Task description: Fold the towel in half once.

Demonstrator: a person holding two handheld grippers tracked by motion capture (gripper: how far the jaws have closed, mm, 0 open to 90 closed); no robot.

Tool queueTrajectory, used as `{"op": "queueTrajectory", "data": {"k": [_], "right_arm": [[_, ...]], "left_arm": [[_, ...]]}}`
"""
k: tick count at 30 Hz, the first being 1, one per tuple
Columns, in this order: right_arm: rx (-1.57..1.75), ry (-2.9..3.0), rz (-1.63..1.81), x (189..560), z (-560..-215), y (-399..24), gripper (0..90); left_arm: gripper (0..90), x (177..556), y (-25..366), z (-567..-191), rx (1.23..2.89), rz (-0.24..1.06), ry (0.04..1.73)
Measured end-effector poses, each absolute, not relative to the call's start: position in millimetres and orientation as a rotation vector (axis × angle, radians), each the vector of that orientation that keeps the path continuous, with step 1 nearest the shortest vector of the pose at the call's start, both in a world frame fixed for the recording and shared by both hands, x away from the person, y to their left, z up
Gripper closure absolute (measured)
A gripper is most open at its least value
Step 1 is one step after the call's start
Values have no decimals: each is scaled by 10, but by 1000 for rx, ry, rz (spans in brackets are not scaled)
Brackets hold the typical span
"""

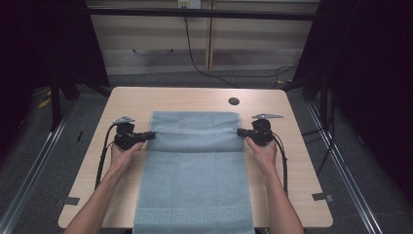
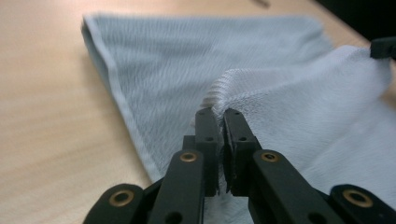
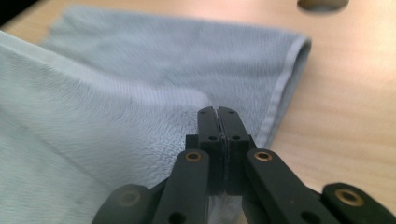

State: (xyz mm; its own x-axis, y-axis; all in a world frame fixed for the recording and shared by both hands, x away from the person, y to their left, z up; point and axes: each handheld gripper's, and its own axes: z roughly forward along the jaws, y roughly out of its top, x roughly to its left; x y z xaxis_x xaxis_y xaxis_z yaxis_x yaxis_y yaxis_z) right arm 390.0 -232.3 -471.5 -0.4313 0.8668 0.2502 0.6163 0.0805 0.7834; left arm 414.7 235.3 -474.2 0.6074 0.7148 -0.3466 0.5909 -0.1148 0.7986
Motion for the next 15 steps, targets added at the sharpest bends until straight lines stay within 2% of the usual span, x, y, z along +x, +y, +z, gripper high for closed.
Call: {"op": "queueTrajectory", "data": {"k": [15], "right_arm": [[1213,1922,1531,3547,-3558,-2463,894]], "left_arm": [[861,3765,2467,-3617,1668,258,830]]}}
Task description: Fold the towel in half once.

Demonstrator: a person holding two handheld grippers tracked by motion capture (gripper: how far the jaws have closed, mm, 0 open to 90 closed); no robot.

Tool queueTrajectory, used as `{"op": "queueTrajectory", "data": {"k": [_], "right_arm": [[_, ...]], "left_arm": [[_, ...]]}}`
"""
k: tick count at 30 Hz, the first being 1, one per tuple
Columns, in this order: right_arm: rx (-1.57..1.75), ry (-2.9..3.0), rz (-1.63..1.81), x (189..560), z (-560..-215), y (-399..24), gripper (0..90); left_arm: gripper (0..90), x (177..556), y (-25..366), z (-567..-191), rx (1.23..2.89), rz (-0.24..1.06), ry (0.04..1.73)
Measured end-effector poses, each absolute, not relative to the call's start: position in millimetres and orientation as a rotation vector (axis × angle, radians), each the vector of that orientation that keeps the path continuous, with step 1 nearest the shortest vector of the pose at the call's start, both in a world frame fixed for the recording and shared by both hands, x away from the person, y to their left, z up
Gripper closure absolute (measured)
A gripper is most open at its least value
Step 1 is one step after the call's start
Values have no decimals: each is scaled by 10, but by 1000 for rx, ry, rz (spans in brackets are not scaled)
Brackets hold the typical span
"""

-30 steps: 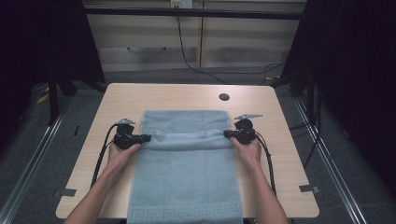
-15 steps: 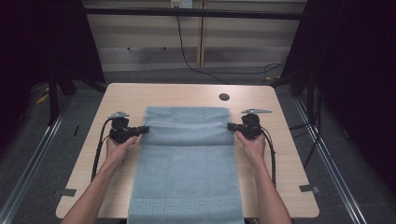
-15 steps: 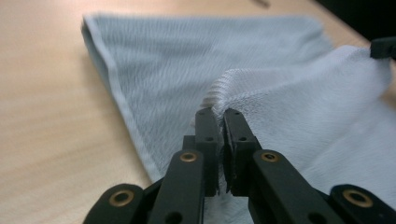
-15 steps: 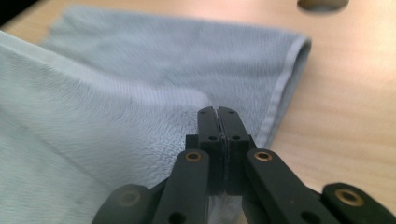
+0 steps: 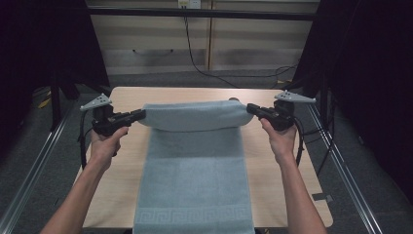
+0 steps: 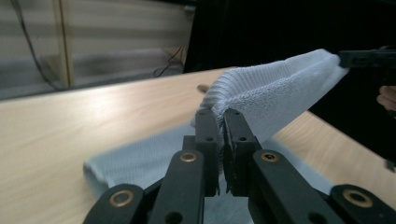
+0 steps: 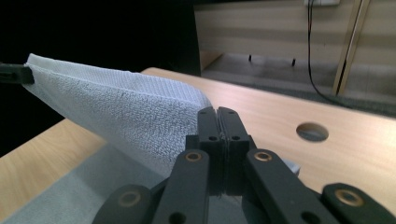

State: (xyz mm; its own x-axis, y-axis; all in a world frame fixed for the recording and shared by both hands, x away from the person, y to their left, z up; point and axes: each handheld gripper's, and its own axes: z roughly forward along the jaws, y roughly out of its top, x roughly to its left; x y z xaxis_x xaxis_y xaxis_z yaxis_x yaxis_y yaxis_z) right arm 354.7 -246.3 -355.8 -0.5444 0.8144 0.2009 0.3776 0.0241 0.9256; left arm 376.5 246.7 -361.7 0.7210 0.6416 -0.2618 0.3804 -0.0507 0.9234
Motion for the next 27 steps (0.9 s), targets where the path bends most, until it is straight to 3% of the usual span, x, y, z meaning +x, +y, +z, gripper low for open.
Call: {"op": "queueTrajectory", "data": {"k": [9,27], "right_arm": [[1098,1927,1580,3206,-3316,-2451,894],[1002,2015,1589,2382,-3451,-2462,893]], "left_arm": [[861,3332,2583,-3330,1632,276,730],[859,2659,2697,-3602,1701,220,676]]}}
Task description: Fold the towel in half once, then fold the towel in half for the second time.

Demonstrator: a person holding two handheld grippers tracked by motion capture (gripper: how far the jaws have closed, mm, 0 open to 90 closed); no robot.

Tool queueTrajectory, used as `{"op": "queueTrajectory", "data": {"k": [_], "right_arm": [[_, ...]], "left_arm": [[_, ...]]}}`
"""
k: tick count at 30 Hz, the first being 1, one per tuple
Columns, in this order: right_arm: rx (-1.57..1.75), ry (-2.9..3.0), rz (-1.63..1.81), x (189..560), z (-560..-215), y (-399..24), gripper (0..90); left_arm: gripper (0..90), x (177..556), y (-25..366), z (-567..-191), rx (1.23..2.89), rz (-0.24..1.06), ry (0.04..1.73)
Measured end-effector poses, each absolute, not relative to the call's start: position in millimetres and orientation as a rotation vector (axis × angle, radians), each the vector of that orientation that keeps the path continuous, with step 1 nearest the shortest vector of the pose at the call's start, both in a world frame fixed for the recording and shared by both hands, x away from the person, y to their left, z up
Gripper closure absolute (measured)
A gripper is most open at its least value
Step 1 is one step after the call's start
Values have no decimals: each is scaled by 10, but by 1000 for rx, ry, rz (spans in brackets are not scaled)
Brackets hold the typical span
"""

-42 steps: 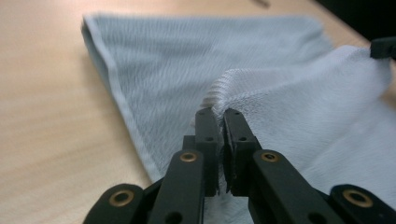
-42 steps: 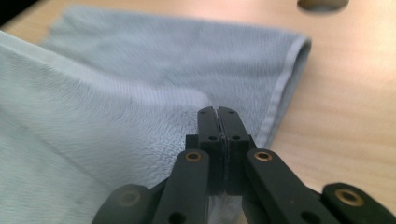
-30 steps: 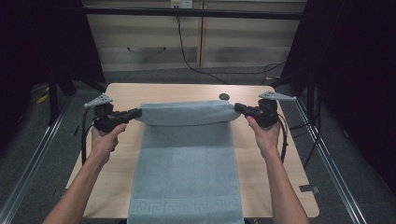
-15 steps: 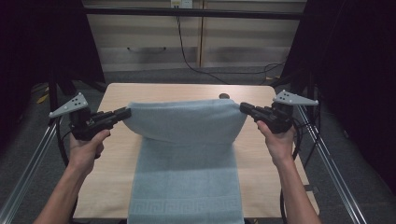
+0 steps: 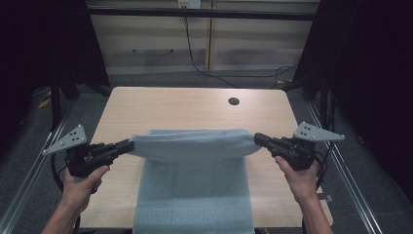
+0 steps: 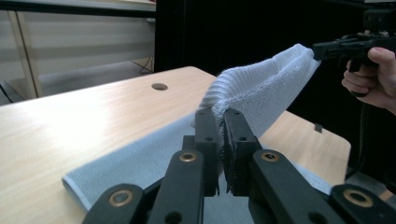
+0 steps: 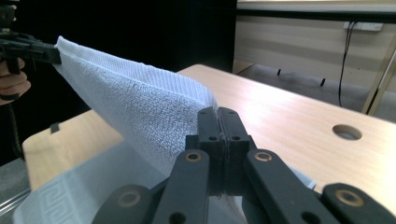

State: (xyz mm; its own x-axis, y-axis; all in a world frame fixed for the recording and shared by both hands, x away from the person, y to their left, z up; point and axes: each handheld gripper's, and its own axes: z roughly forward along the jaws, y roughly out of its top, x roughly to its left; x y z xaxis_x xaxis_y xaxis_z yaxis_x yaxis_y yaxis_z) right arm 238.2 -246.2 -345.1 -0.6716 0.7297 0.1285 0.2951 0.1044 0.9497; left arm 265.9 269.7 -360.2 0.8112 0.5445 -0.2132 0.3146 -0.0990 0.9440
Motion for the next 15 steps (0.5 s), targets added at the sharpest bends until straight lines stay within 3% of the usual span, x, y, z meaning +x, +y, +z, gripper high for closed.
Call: {"op": "queueTrajectory", "data": {"k": [15], "right_arm": [[1010,2137,1533,1774,-3876,-2356,891]], "left_arm": [[856,2163,2825,-4170,1783,101,730]]}}
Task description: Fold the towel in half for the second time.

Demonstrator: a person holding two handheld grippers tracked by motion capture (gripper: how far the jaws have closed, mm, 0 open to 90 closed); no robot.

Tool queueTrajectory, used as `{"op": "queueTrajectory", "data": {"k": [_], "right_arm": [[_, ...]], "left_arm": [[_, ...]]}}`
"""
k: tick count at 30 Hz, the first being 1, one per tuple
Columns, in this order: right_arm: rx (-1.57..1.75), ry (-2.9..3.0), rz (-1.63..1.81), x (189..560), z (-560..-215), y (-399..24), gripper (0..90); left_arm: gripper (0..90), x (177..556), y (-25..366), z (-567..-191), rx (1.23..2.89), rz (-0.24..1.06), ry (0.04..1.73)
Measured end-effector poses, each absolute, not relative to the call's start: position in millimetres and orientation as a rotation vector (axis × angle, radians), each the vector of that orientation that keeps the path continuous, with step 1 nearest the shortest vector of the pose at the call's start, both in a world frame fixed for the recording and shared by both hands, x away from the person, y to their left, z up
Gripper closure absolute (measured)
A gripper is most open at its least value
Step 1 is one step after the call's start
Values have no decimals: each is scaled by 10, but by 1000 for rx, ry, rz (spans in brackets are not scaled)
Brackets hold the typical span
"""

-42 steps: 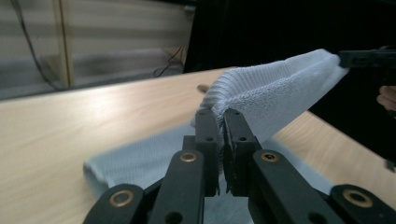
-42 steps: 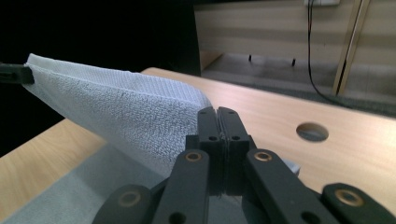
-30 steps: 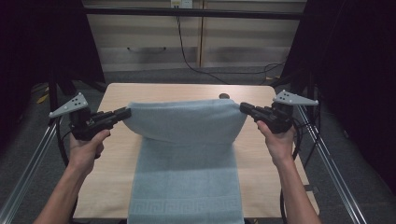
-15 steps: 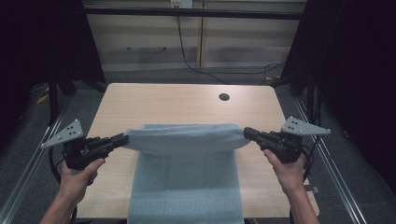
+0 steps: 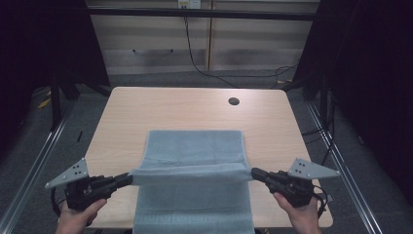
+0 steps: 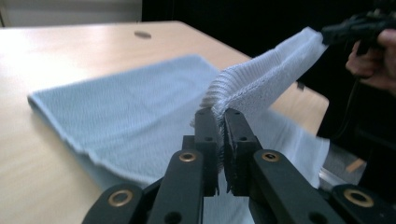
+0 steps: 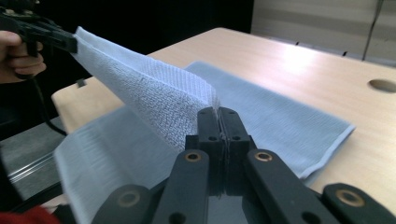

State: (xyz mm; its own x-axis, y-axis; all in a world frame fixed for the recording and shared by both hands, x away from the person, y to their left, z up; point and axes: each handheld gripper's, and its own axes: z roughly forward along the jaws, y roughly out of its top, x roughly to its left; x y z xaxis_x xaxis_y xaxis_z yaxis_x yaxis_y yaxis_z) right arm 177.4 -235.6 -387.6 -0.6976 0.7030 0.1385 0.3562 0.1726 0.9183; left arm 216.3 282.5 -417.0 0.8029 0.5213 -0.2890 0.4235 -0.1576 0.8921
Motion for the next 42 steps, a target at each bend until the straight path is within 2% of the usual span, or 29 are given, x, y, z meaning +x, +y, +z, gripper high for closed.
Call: {"op": "queueTrajectory", "data": {"k": [7,10,12,15,20,27,32,37,42], "right_arm": [[1100,2224,1547,1536,-4338,-2301,884],[1137,2287,1513,1436,-4511,-2277,832],[1147,2303,1531,1388,-4549,-2292,773],[1148,2277,1551,1368,-4519,-2322,769],[1141,2267,1528,1610,-4475,-2325,732],[1160,2316,1425,2338,-4600,-2174,669],[1221,2356,1311,2880,-4818,-2017,655],[1260,2394,1220,3016,-4989,-1950,639],[1231,2425,1160,2904,-5019,-1927,630]], "left_arm": [[838,2006,2873,-4537,1846,-2,776],[782,1942,2908,-4614,1867,-35,765],[765,1924,2929,-4626,1865,-36,764],[722,1970,2952,-4601,1831,-30,777],[691,2245,2828,-4570,1866,4,781],[654,2966,2591,-4749,1953,20,873],[664,3249,2422,-4857,1992,88,888],[654,3340,2291,-5032,2070,106,906],[650,3203,2317,-5057,2070,92,874]]}}
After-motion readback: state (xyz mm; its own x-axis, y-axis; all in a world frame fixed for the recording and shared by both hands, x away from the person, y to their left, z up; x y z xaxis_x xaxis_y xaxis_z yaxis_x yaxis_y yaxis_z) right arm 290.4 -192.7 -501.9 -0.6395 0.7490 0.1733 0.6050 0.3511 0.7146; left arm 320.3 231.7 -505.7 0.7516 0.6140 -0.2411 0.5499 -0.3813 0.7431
